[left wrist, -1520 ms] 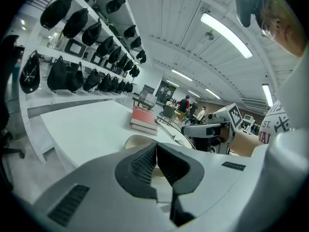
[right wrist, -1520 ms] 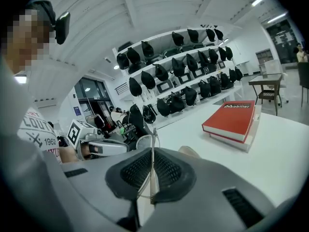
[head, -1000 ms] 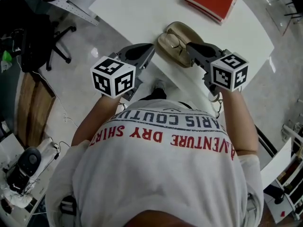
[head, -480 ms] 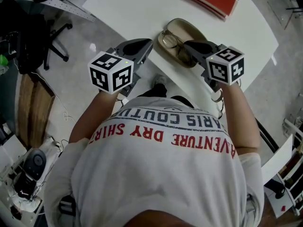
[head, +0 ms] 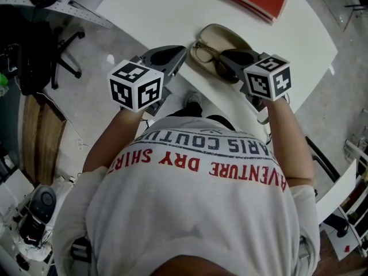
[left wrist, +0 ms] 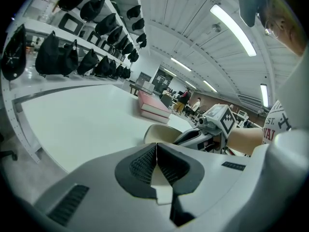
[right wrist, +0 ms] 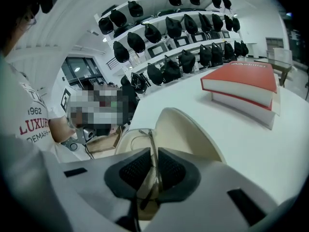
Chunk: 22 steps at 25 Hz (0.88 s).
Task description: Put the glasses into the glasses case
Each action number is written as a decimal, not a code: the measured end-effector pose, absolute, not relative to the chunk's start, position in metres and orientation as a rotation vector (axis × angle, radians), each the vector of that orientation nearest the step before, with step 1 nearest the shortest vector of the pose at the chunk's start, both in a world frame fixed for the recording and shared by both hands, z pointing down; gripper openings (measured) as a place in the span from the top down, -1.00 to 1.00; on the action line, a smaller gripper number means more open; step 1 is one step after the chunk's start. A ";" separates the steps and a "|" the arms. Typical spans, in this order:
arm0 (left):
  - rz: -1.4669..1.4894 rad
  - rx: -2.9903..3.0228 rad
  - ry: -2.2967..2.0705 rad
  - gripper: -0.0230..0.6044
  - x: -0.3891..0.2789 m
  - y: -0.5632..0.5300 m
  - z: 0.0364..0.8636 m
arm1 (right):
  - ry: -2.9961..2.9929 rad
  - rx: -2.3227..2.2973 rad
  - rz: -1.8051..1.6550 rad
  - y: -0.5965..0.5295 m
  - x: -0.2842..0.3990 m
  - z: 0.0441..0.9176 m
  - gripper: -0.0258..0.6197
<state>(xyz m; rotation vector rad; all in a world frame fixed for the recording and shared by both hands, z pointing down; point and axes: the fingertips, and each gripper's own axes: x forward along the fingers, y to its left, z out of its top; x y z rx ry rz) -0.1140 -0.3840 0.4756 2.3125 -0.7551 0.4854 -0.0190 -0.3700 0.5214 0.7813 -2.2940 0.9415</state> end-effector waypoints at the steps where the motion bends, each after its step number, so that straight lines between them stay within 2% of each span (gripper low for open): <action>1: 0.483 2.314 -0.754 0.84 -0.113 -0.385 0.475 | -2.297 0.788 0.946 -0.370 -0.019 0.521 0.81; 3: 0.477 2.318 -0.751 0.84 -0.111 -0.387 0.474 | -2.305 0.814 0.949 -0.371 -0.017 0.517 0.76; 6: 0.479 2.332 -0.734 0.84 -0.102 -0.385 0.470 | -2.335 0.866 0.941 -0.372 -0.009 0.505 0.51; 11: 0.500 2.354 -0.686 0.84 -0.096 -0.378 0.464 | -2.437 0.948 0.881 -0.368 -0.010 0.470 0.42; 19: 0.433 2.464 -0.600 0.84 -0.075 -0.367 0.413 | -2.699 1.176 0.770 -0.349 0.003 0.379 0.43; 22: 0.386 2.502 -0.581 0.84 -0.073 -0.361 0.390 | -2.725 1.247 0.747 -0.340 0.012 0.359 0.54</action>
